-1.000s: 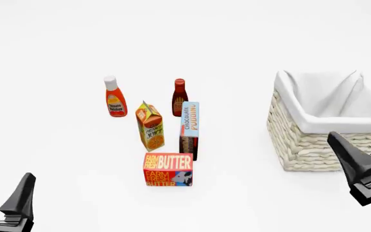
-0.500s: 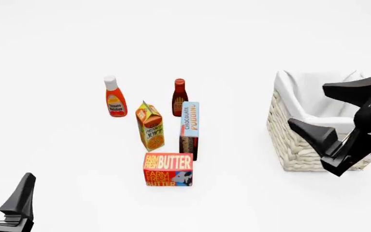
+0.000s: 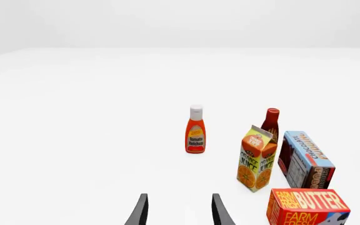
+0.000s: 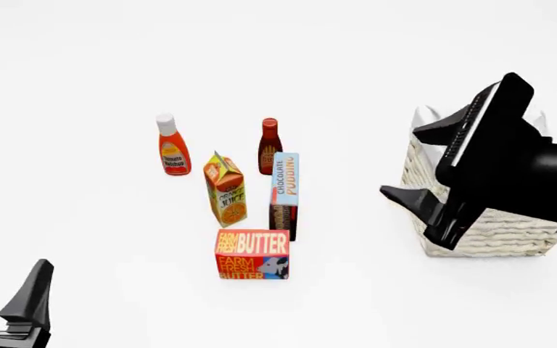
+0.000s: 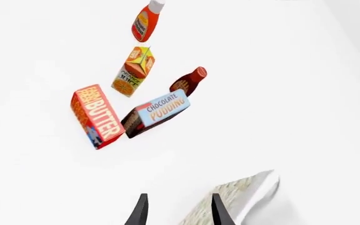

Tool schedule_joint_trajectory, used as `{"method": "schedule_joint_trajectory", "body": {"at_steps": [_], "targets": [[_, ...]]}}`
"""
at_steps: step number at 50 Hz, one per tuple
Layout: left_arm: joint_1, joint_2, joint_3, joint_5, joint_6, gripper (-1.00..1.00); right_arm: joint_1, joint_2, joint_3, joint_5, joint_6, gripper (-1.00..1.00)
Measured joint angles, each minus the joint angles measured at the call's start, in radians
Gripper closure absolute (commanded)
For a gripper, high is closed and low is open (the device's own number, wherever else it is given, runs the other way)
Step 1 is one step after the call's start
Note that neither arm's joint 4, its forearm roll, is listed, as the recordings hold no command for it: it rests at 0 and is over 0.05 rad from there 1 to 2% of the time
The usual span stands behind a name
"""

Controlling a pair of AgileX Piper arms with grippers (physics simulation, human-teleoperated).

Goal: Pick the butter and place it in the basket.

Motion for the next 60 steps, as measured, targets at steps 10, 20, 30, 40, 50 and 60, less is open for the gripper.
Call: {"method": "schedule_joint_trajectory", "body": {"at_steps": [10, 20, 30, 40, 50, 60], "targets": [[0.0, 0.0, 0.0, 0.0, 0.0, -1.0, 0.02, 0.064, -0.041, 0.007, -0.027, -1.0], [0.0, 0.0, 0.0, 0.0, 0.0, -1.0, 0.052, 0.139, -0.1, 0.018, -0.036, -1.0], [0.0, 0.0, 0.0, 0.0, 0.0, -1.0, 0.104, 0.224, -0.177, 0.04, -0.016, -1.0], [0.0, 0.0, 0.0, 0.0, 0.0, -1.0, 0.164, 0.311, -0.267, 0.075, 0.009, -1.0], [0.0, 0.0, 0.0, 0.0, 0.0, -1.0, 0.215, 0.385, -0.336, 0.1, 0.026, -1.0], [0.0, 0.0, 0.0, 0.0, 0.0, -1.0, 0.255, 0.463, -0.383, 0.1, 0.045, -1.0]]}}
